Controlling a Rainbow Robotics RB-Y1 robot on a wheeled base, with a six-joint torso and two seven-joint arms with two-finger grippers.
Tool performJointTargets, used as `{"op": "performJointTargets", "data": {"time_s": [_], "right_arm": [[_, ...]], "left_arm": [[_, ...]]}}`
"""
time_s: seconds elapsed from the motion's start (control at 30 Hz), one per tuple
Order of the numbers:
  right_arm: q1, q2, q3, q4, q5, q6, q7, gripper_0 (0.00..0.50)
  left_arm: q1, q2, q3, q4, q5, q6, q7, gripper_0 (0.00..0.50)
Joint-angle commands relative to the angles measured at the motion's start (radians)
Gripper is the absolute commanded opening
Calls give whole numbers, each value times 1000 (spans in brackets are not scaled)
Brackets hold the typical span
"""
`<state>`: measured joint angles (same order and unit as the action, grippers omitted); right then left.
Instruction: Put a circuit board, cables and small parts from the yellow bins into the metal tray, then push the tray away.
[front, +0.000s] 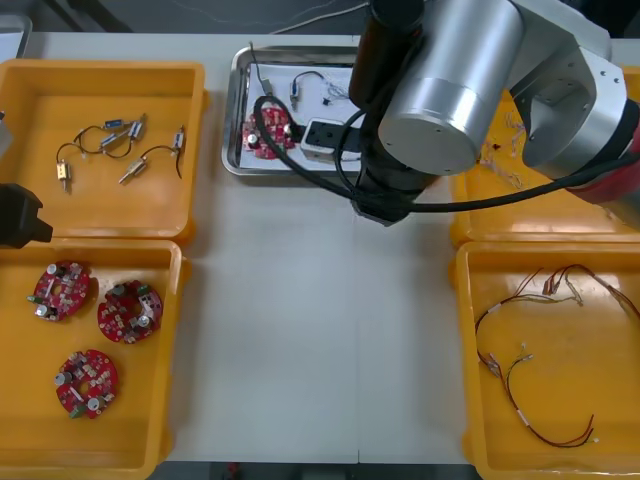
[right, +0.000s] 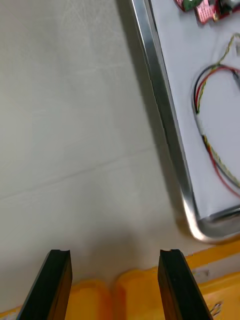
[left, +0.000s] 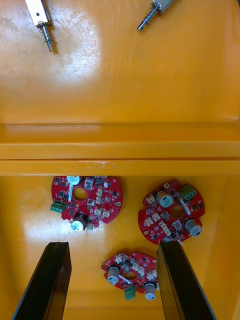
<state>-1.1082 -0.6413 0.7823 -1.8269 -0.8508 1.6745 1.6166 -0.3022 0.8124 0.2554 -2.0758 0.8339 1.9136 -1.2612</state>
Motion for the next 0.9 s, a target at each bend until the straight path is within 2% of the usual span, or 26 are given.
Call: {"op": "performJointTargets", "data": {"time_s": [0.03, 0.43, 0.73, 0.9], "right_arm": [[50, -86, -97, -104, -73, 70, -153, 500], [217, -192, -313, -282, -148, 232, -475, 500], [383, -294, -442, -411, -169, 244, -662, 500], [495, -325, -543, -456, -188, 244, -727, 500]], "left_arm": [[14, 45, 30, -26, -9, 6, -72, 500], [14, 45, 30, -26, -9, 6, -72, 500], [14, 45, 30, -26, -9, 6, -72, 500], [14, 45, 30, -26, -9, 6, -72, 500]]}}
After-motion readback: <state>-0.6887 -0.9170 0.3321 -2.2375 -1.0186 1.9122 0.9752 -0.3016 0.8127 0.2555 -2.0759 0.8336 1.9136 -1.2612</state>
